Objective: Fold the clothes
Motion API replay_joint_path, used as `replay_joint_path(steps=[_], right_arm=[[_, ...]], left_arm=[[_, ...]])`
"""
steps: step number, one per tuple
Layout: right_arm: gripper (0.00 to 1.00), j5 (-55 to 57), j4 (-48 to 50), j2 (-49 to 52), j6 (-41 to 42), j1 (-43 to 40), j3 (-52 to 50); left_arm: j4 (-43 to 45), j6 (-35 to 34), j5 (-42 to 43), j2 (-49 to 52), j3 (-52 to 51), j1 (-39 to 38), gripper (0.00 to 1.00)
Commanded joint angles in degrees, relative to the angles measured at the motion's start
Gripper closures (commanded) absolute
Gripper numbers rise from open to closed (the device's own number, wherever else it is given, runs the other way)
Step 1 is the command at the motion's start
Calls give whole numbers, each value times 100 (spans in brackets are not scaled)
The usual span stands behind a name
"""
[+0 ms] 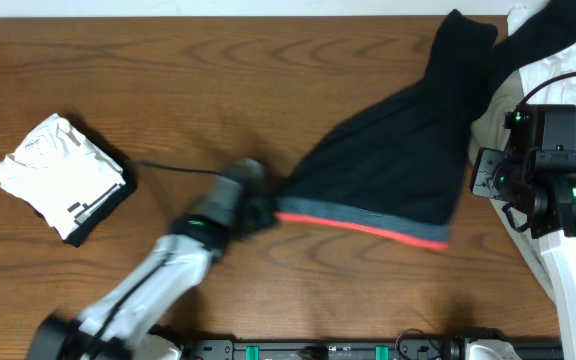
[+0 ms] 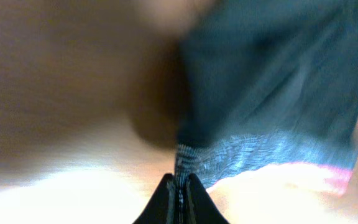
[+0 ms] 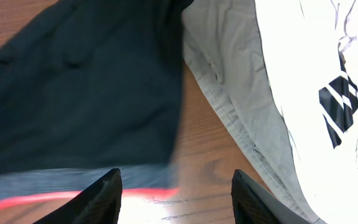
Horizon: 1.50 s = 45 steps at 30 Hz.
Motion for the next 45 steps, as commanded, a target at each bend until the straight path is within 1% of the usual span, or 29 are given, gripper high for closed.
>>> replay_joint_path(steps=[1,3,5,6,7,8,9,12,16,20,23,26,28,30,34,39,45], right_arm=[[45,42,-9,-4,42,-70,50],[45,42,-11,-4,42,-70,50],[45,39,-11,-4,44,-70,50],[45,37,-13,-4,44,-70,50],[45,35,-24,-4,44,-70,50],[45,35,-35,-4,44,-70,50],[45,35,-50,-4,44,-70,50],[45,20,-76,-4,44,-70,50],[45,20,-68,-4,44,-70,50],[44,20,-37,-2,44,-70,50],[44,17,11,-2,44,-70,50],[44,15,33,-4,44,-70,50],[44,-7,35,-2,44,-70,50],[44,-7,33,-2,44,-70,50],[44,-9,13,-4,44,-70,50],[44,-109,17,-4,44,-70,50],[44,-109,17,-4,42,-70,50]], left_arm=[[-133,481,-114,-667,140,1370,94],[-48,625,11,-868,354,2238,94],[-13,841,114,-866,601,2815,94],[-15,861,205,-826,717,3040,92],[-11,861,411,-782,826,3237,66],[-11,861,623,-739,901,3366,32],[-13,861,804,-715,935,3425,2],[-284,866,1231,-697,940,3407,2],[-1370,907,1650,-699,938,3141,2],[-2686,1115,1652,-697,916,2603,2],[-3191,1117,1547,-697,807,2079,2],[-3174,975,1318,-684,658,1593,2],[-3154,605,887,-640,584,1322,2],[-3082,254,656,-557,516,1113,2],[-2771,-339,638,-221,433,800,2],[-2175,-748,640,468,433,542,2],[-1631,-1257,645,1215,433,501,2]])
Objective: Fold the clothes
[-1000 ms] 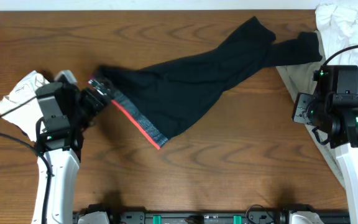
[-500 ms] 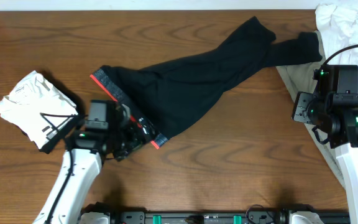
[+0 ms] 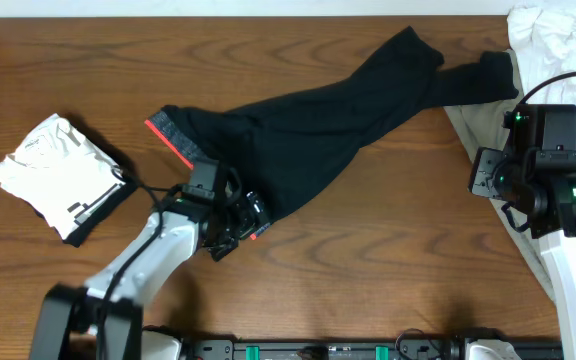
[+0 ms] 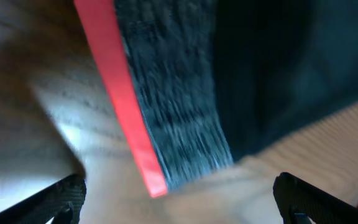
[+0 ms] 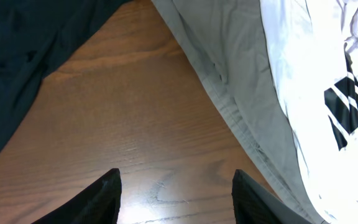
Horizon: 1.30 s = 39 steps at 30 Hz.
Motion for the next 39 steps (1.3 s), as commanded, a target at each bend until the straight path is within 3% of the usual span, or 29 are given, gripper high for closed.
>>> replay_joint_path(steps=[1,4,5,6,7,11,15,24,33,39], right_arm=[[44,-20,-4,-4,42,-70,50],[44,-20,-2,-4,42,-70,50],[44,-17,-2,-4,42,-70,50],[44,-20,-2,-4,42,-70,50],[44,-20,-2,-4,42,-72,50],[44,-17,-4,-4,42,-70,50],[44,-17,0,-4,42,-70,50],[44,26,7,-4,39,-70,50],[40,243,24,13,22,-72,50],[40,302,15,369,22,-83,-17]], left_arm=[[254,-444,-66,332,-35,-17,2],[564,-505,105,533,-35,-17,0],[627,-533,127,562,-35,-17,6],[673,-544,129,573,-35,-20,15],[688,-544,120,570,-35,-17,30],[658,-542,133,570,-35,-20,65],[525,-540,142,570,-35,-17,92],[-79,-229,85,186,-35,101,94],[-2057,420,-1513,-1786,-33,1104,94],[-2774,831,-1622,-2813,-35,1932,94]])
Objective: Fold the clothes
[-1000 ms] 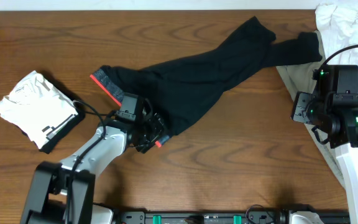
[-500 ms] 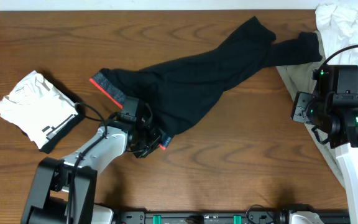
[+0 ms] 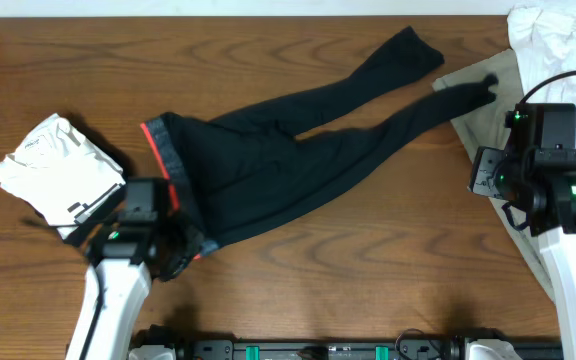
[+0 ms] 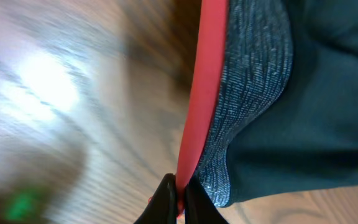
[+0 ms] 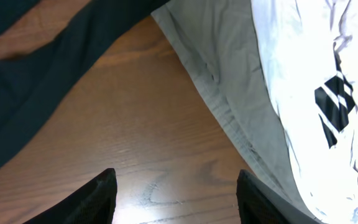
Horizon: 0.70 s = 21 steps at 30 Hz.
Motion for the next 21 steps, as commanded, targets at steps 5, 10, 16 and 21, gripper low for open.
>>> replay_joint_path(steps=[5,10,16,21], right_arm=[[43,42,0,929,92,-243,-92],[58,-372,122,1729,90,-640,-92],[54,-1440,1001,2135,-428,-734,-92],[51,-1534,2037,2210,-254,-730,-94]], left_arm=[[-741,726,-352,-391,-22,643,94],[-1091,841,-839,-367,-22,920,94],[-970,876,-535,-367,-22,975,94],[-841,876,-533,-367,-22,975,94]])
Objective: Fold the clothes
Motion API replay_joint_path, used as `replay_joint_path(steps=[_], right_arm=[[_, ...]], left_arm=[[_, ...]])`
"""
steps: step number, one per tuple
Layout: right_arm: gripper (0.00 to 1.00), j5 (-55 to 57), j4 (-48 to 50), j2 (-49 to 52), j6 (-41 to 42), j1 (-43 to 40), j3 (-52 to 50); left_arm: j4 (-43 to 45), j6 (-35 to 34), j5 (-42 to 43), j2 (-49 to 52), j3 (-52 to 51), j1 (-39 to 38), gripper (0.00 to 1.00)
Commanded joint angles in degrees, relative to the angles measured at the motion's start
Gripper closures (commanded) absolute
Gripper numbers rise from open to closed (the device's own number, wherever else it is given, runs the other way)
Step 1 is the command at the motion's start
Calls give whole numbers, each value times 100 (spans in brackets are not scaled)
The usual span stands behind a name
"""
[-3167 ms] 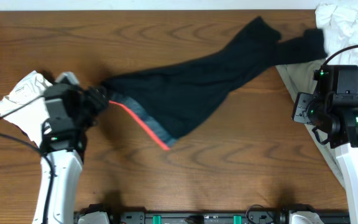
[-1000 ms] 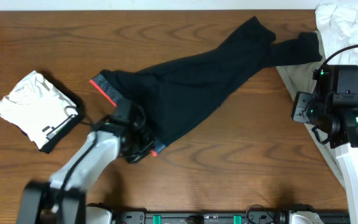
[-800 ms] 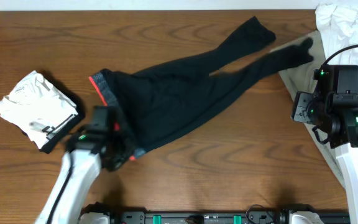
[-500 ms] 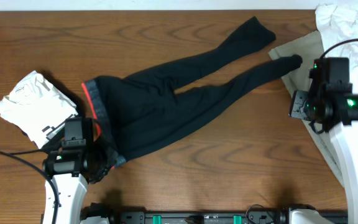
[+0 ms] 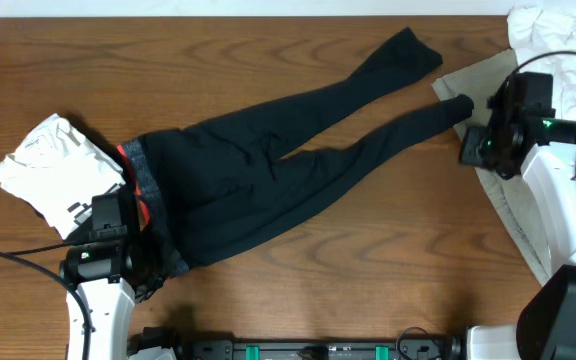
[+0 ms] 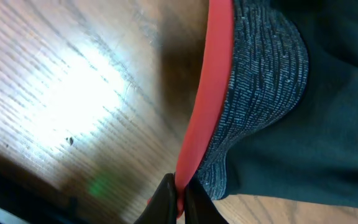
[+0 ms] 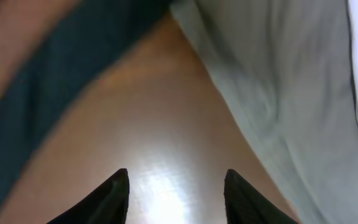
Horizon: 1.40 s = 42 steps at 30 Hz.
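Black leggings [image 5: 288, 165] lie spread across the table, legs reaching to the far right, with a grey and red waistband [image 5: 140, 190] at the left. My left gripper [image 6: 178, 193] is shut on the waistband's red edge [image 6: 207, 106] at the lower left. My right gripper [image 7: 176, 186] stands open over bare wood beside the end of the lower leg [image 5: 453, 108], holding nothing. In the right wrist view the dark leg [image 7: 48, 56] lies at the upper left.
A folded white and black garment [image 5: 58, 175] lies at the left. A heap of white and grey clothes [image 5: 558, 60] fills the right edge, seen as grey cloth [image 7: 291, 81] next to my right gripper. The table's front edge runs close behind my left arm.
My left gripper has moved further left and toward the front with the waistband, laying the leggings out flatter. My right arm has moved from the right side up to the end of the lower leg.
First my left gripper held the waistband near mid-table with the leggings bunched at the far right. Then the leggings lay pulled leftward and the gripper looked open. After that it was shut on the red edge, and now the leggings lie stretched out.
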Motion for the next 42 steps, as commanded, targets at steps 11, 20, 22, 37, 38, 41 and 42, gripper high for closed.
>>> replay_joint_path(steps=[11,20,22,37,38,41,42], right_arm=[[51,-315,2205,1021,267,9,7],[50,-442,3620,2122,358,13,9],[50,-442,3744,2286,437,13,9],[99,-984,3971,2396,540,-9,70],[99,-1029,3880,2229,538,-17,85],[98,-1027,3536,1604,514,-39,94],[96,-1021,3340,1344,509,-61,94]], left_arm=[[26,74,-26,-4,-17,28,94],[197,74,-26,-4,-17,28,94],[195,74,-26,-4,-17,28,94],[197,74,-28,-4,-17,28,94],[197,76,-28,-4,-17,28,94],[195,79,-31,-4,-17,28,94],[195,87,-31,-4,-17,28,94]])
